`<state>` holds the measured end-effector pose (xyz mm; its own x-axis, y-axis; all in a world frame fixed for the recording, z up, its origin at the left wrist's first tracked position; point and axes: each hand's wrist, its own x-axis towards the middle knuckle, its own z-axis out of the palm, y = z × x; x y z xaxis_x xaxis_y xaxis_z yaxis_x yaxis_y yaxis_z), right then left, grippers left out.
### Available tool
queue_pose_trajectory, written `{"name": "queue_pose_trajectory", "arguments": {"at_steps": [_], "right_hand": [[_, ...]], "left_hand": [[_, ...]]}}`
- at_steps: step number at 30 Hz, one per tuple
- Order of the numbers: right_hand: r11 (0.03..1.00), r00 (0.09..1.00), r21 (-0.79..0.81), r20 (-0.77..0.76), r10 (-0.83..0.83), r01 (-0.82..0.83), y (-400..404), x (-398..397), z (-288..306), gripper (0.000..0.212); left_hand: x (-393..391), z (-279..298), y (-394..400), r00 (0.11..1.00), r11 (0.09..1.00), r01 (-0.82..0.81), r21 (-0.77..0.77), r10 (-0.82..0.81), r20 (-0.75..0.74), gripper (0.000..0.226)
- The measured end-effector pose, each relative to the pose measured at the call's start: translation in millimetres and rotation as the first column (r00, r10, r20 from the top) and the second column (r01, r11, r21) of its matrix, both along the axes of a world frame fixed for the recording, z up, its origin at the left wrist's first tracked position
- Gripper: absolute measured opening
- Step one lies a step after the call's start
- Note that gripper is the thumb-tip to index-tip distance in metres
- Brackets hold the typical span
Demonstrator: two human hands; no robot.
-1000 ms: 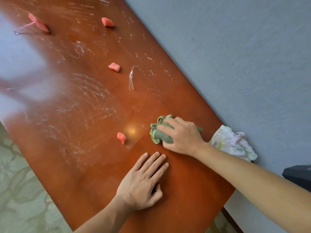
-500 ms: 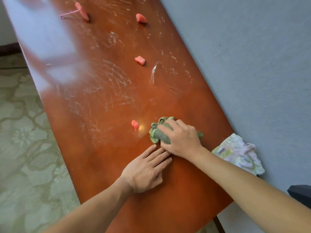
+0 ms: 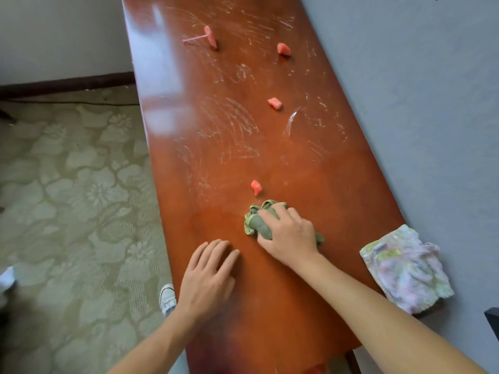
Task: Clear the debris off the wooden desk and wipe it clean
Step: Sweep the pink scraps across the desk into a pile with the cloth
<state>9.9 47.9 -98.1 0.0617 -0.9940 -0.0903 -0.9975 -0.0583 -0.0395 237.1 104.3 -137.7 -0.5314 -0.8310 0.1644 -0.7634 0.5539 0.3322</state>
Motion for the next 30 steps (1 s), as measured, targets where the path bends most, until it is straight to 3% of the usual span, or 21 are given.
{"name": "queue_pose_trajectory", "arguments": {"at_steps": [2,4,5,7,10,12,16,18,21,25,26,28,30], "right_hand": [[0.979,0.98,0.032,-0.007,-0.2,0.2,-6.6,-4.4,6.5,0.045],[0.893,0.894,0.064,0.022,-0.447,0.445,-10.5,1.7,6.0,0.049],[0.868,0.87,0.063,0.017,-0.494,0.492,-10.2,12.0,7.1,0.05],[0.897,0.896,0.038,0.034,-0.443,0.441,-7.7,42.4,9.2,0.049],[0.997,0.997,-0.003,0.024,-0.072,0.072,0.3,78.2,3.6,0.044],[0.999,0.999,-0.002,0.025,0.047,-0.047,-6.5,80.3,2.9,0.043],[0.97,0.971,0.061,0.037,-0.236,0.234,-18.1,75.3,7.4,0.045],[0.979,0.979,0.036,0.04,-0.201,0.199,-19.5,88.9,8.6,0.044],[0.995,0.99,0.026,0.103,0.096,-0.099,-29.7,115.3,6.6,0.039],[0.871,0.874,0.091,0.121,0.471,-0.483,-69.7,129.5,9.6,0.043],[0.878,0.885,0.119,0.095,0.455,-0.464,-77.4,131.1,10.4,0.043],[0.975,0.979,0.107,0.071,0.19,-0.197,-84.9,136.2,11.2,0.041],[0.999,0.997,0.043,0.079,-0.002,-0.002,-78.9,147.8,9.4,0.039]], "left_hand": [[15.2,-1.0,0.6,0.991,0.992,-0.122,0.038,0.12,0.061,0.062],[16.0,-1.4,-1.1,0.981,0.979,-0.18,0.095,0.171,0.093,0.07],[14.1,-1.5,-1.1,0.98,0.977,-0.182,0.109,0.172,0.098,0.072],[13.2,-4.1,-0.7,0.983,0.979,-0.17,0.11,0.161,0.088,0.073],[17.5,-6.6,-0.1,0.981,0.977,-0.19,0.097,0.185,0.062,0.069],[17.1,-7.0,-0.6,0.979,0.975,-0.206,0.085,0.203,0.033,0.066],[16.5,-10.2,1.0,0.974,0.974,-0.222,0.055,0.223,-0.032,0.061],[17.9,-15.1,1.4,0.972,0.974,-0.225,0.032,0.226,-0.057,0.057],[19.9,-20.2,2.8,0.963,0.966,-0.257,0.004,0.256,-0.083,0.048],[20.3,-21.3,3.1,0.959,0.963,-0.268,-0.04,0.263,-0.104,0.037],[20.7,-21.3,3.1,0.961,0.965,-0.259,-0.046,0.252,-0.111,0.038],[21.4,-22.2,2.2,0.962,0.965,-0.254,-0.061,0.245,-0.124,0.041],[21.9,-24.8,3.7,0.962,0.966,-0.254,-0.049,0.247,-0.119,0.041]]}}
